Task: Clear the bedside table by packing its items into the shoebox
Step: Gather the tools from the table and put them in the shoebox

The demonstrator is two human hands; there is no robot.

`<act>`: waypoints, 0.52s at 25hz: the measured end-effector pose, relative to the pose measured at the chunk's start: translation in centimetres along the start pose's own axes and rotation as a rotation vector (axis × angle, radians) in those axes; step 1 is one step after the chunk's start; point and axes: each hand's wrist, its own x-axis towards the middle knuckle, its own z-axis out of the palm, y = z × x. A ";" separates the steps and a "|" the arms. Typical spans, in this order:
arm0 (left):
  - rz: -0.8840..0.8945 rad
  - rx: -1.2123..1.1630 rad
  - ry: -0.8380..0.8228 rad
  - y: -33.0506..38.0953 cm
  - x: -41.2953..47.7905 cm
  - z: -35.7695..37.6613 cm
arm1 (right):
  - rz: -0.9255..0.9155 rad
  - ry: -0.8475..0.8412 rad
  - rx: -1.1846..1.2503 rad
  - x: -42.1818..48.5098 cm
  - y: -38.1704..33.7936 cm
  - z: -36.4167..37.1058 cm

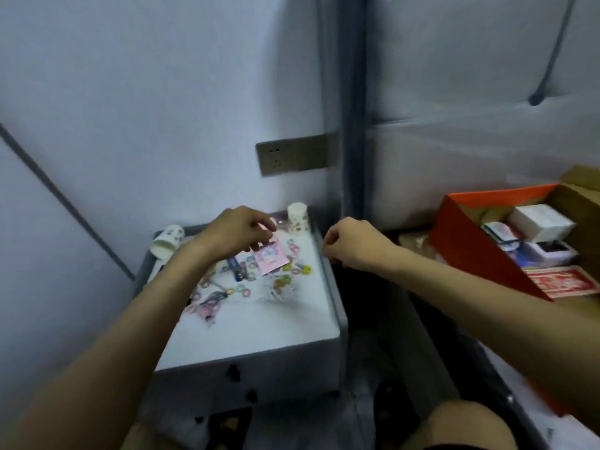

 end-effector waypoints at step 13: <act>-0.510 0.251 0.262 -25.2 -1.3 3.0 | -0.182 0.015 -0.319 16.8 -7.8 22.8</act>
